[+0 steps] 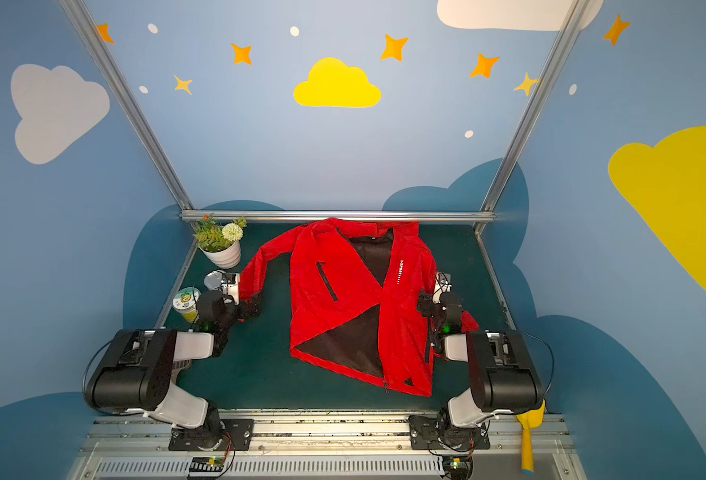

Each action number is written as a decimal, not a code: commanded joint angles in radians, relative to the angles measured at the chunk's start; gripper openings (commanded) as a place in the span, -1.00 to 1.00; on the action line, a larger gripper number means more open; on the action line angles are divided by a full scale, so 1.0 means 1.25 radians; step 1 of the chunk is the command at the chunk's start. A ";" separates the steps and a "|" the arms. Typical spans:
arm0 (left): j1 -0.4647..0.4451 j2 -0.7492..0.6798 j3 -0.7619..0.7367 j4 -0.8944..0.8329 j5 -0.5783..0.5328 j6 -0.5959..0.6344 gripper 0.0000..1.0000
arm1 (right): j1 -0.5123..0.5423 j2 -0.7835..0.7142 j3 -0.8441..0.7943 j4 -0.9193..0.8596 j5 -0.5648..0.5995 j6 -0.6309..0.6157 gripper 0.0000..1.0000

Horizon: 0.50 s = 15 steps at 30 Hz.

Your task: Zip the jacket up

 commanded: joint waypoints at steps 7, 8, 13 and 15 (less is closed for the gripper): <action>0.001 -0.011 0.015 -0.007 -0.002 0.003 0.99 | -0.001 -0.001 0.009 0.007 -0.001 0.003 0.74; 0.001 -0.012 0.014 -0.008 -0.002 0.003 0.99 | -0.001 -0.001 0.009 0.008 -0.001 0.003 0.73; 0.001 -0.011 0.015 -0.008 0.000 0.001 0.99 | -0.003 -0.001 0.009 0.008 -0.003 0.003 0.74; 0.002 -0.012 0.015 -0.008 0.001 0.000 0.99 | -0.002 0.000 0.009 0.008 -0.003 0.004 0.74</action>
